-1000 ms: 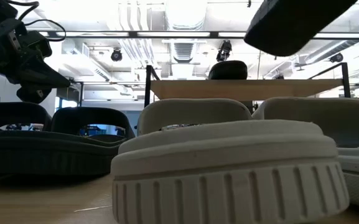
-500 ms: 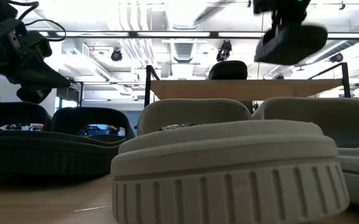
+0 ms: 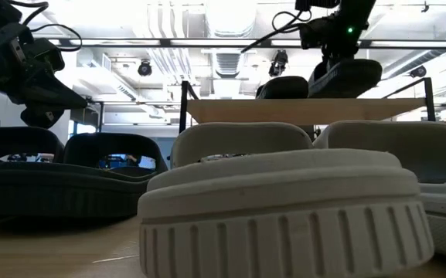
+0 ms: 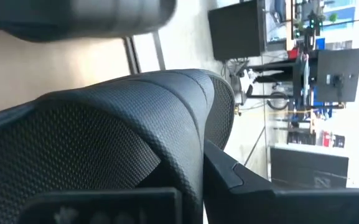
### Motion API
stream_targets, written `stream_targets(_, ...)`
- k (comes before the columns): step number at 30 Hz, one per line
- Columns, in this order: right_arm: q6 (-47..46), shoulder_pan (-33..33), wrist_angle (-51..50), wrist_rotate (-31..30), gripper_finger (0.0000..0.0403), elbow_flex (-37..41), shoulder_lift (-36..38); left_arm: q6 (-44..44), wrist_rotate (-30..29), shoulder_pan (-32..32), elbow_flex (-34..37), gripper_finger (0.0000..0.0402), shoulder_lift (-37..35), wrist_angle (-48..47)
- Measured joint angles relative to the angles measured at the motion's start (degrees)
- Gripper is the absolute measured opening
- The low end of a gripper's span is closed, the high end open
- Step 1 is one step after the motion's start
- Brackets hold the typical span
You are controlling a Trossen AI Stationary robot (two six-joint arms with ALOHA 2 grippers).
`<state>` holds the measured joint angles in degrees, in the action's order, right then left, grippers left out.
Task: Pick and place slides into the shelf
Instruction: Put the black slide on the shelf
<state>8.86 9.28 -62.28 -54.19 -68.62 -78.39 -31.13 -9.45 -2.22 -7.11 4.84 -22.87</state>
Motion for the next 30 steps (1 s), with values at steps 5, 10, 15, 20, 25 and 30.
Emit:
stream_targets(5, 3.1, 1.2, 2.9, 2.5, 0.0013, 1.1, -0.1, 0.0, 0.0, 0.0, 0.0, 0.0000, 0.0, 0.0)
stream_targets(10, 5.1, 1.1, 5.7, 4.9, 0.0013, 3.6, -1.2, 0.0, 0.0, 0.0, 0.0, 0.0000, 0.0, 0.0)
stream_targets(15, 3.3, 1.2, 7.1, 4.7, 0.0013, 4.9, -1.1, 0.0, 0.0, 0.0, 0.0, 0.0000, 0.0, 0.0)
stream_targets(20, 1.9, 1.8, 10.4, 4.7, 0.0024, 5.2, -0.5, 0.0, 0.0, 0.0, 0.0, 0.0000, 0.0, 0.0)
stream_targets(25, 2.1, 2.0, 10.4, 6.2, 0.0067, 5.5, -0.5, 0.0, 0.0, 0.0, 0.0, 0.0000, 0.0, 0.0)
stream_targets(30, 0.7, 2.0, 9.9, 6.0, 0.0107, 6.1, -0.3, 0.0, 0.0, 0.0, 0.0, 0.0000, 0.0, 0.0)
